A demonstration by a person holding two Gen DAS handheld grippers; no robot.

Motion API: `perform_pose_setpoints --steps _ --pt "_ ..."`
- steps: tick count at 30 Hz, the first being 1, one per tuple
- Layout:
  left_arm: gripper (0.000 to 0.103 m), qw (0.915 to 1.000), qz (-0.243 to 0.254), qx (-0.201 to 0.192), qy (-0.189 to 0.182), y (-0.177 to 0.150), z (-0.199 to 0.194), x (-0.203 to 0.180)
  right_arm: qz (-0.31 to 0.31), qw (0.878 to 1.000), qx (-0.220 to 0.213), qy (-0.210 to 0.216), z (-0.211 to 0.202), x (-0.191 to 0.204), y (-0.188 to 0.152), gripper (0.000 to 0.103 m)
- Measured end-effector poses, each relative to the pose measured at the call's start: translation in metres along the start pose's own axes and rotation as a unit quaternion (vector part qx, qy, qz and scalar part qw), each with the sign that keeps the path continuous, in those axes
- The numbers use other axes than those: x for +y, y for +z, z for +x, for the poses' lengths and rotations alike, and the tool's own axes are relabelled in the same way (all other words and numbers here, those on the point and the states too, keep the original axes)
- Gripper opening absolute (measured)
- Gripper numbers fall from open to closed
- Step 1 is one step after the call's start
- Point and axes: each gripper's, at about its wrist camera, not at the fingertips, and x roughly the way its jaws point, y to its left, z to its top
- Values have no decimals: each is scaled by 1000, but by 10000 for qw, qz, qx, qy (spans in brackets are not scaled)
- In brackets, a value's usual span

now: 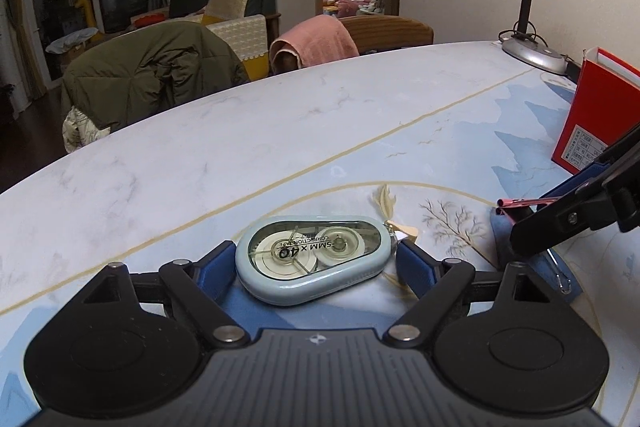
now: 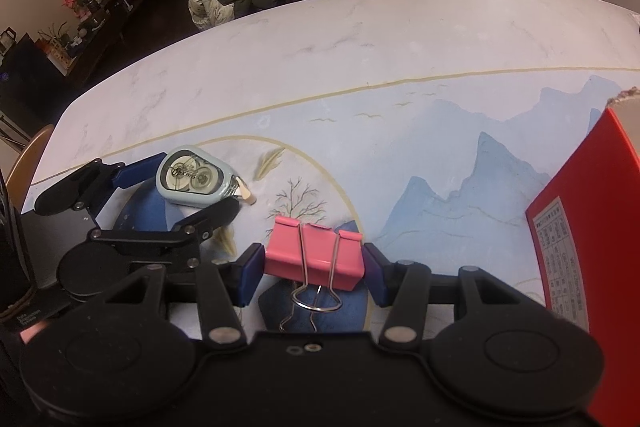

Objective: Organize rigid objects
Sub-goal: 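Carry the tape dispenser and pink clip with both tools over the shoebox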

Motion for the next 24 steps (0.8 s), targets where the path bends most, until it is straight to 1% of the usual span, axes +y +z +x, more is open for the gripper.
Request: perform_pose_setpoints --steps 5,11,16,24 --pt "87 9996 -252 62 55 -10 -15 -5 -39 10000 44 21 -10 2 -11 51" --pt "87 9986 -516 66 64 -15 -46 -16 -170 9998 48 65 -31 4 -25 51" --pt "87 9981 -622 -18 32 -9 -79 -31 -251 9996 10 102 -54 4 -37 51" --pt "87 9973 -710 -153 54 12 -127 -58 -473 9987 -109 138 -102 -2 -50 51"
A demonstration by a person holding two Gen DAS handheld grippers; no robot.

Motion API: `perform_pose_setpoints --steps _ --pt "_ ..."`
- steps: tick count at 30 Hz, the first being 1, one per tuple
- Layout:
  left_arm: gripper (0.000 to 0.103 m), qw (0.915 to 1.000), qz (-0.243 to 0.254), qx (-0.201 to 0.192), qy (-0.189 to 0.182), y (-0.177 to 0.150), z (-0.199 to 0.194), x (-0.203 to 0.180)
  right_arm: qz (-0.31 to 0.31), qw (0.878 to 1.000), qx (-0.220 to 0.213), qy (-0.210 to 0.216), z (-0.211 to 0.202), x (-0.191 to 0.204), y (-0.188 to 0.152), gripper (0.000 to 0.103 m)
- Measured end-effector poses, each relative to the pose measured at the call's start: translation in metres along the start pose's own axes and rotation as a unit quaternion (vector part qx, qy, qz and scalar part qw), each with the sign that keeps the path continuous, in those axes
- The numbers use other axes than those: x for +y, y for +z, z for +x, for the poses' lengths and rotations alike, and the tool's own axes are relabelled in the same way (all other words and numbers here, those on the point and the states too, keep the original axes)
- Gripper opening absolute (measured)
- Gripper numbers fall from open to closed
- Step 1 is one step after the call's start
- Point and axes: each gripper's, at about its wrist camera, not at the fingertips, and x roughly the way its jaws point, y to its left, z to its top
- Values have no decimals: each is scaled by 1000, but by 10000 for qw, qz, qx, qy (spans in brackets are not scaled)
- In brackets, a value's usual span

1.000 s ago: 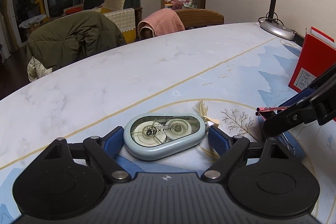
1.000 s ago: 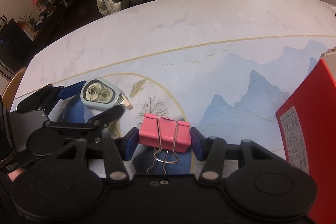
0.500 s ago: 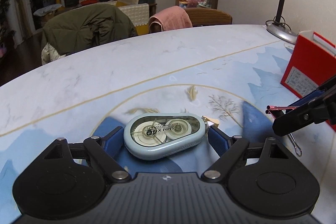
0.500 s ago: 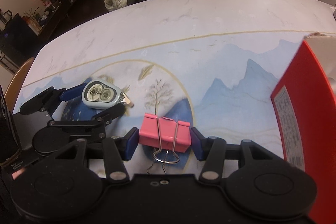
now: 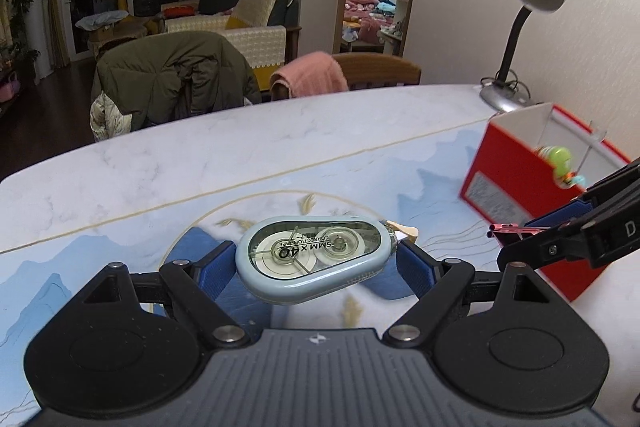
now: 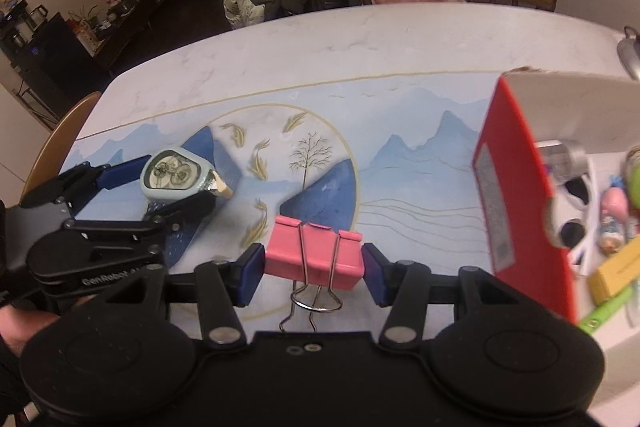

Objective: Organize rigid objects
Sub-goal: 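Carry the tape dispenser and pink clip with both tools over the shoebox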

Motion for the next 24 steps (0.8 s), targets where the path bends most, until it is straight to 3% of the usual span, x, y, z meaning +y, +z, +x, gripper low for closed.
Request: perform_pose_setpoints --steps 12,24 --pt "87 9993 251 -241 159 29 -36 -69 -213 9989 -425 13 -65 -38 -7 52" --pt "87 9983 484 -306 -42 62 -21 -172 -146 9979 -637 44 -100 -130 -7 51"
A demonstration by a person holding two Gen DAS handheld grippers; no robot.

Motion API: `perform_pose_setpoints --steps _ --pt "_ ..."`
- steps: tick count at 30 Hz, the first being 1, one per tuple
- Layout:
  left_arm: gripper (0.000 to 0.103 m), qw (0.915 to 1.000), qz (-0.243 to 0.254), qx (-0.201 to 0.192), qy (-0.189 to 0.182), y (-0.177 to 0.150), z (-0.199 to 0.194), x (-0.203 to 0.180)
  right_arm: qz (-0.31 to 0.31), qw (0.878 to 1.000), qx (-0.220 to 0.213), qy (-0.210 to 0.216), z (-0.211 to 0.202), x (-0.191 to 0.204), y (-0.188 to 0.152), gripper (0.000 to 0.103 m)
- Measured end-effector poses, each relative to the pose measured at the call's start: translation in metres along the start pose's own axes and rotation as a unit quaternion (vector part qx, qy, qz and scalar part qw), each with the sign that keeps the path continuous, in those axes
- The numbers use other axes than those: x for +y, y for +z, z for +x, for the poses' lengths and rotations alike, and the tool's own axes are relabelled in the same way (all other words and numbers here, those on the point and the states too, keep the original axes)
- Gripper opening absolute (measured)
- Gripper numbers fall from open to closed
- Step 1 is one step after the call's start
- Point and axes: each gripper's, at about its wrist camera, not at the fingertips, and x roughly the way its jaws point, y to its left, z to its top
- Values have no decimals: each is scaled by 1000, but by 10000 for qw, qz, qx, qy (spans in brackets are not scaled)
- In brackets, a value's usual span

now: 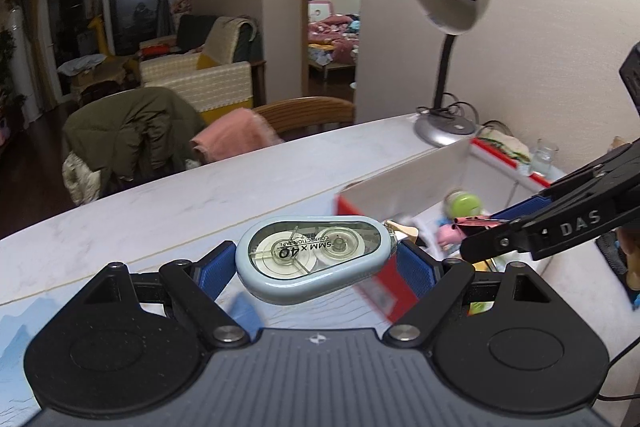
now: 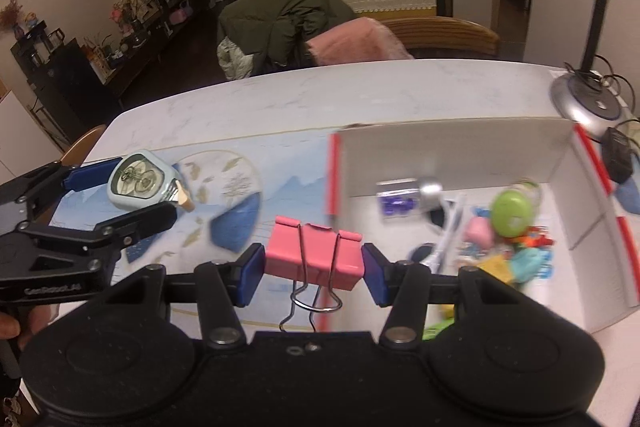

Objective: Organize rigid objects
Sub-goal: 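Carry the tape dispenser and pink clip with both tools over the shoebox, then lower both items into the shoebox and open both tools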

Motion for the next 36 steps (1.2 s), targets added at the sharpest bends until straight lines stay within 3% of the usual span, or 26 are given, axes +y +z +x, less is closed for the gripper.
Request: perform_pose_setpoints --steps 16,28,36 --pt "87 9981 199 492 -314 36 91 -103 32 9980 11 -636 -9 -130 -17 52" --pt "87 9894 -245 1430 63 34 174 -128 -720 9956 251 -536 17 -143 -28 51" --pt "87 9834 -234 1790 181 27 198 -138 -891 9924 640 -555 41 -143 -28 51"
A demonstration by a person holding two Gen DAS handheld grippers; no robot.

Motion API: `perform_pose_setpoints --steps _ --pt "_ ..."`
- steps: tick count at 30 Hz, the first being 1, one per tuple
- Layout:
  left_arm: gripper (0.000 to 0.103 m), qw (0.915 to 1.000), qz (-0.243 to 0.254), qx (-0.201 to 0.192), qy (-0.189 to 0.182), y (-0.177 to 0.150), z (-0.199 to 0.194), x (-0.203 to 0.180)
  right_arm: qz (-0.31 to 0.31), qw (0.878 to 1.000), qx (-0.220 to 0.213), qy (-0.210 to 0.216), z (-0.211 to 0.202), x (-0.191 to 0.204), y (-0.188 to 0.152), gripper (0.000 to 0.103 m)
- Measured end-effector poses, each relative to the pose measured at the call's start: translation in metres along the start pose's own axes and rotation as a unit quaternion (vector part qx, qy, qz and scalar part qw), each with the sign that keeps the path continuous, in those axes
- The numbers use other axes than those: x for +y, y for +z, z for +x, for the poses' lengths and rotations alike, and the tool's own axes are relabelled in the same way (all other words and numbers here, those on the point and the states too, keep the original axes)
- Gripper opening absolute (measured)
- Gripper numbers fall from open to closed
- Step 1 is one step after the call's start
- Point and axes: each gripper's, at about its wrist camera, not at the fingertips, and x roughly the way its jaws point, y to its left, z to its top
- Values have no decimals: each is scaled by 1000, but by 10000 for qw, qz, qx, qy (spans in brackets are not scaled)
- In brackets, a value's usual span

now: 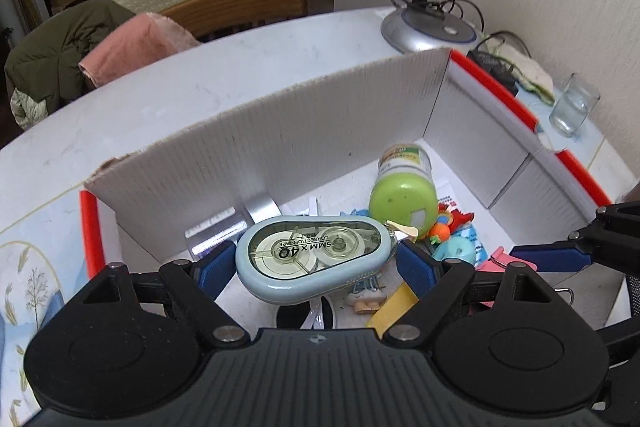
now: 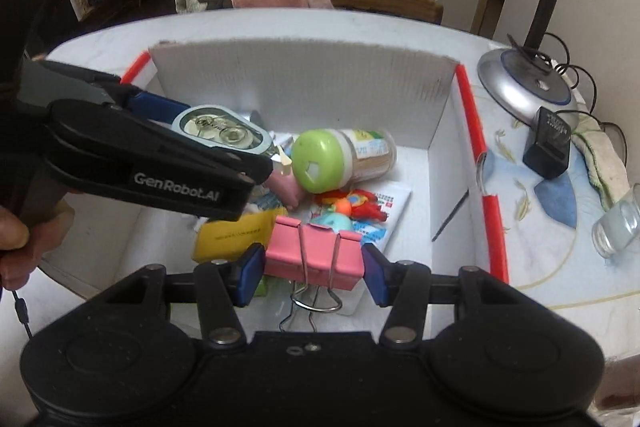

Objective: Organize rigid objects
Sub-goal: 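Lower both items into the shoebox and open both tools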

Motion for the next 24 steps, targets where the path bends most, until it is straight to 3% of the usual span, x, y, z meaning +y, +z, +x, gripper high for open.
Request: perform_pose_setpoints --steps 15,18,24 --pt "86 9969 -242 731 -178 0 20 6 109 9995 292 60 14 -5 -6 52" --pt "86 9969 -231 731 -179 -1 19 5 172 9994 296 101 14 -7 -7 60" --pt "86 9979 -200 561 -272 -3 4 2 276 9993 178 180 5 -10 -9 64"
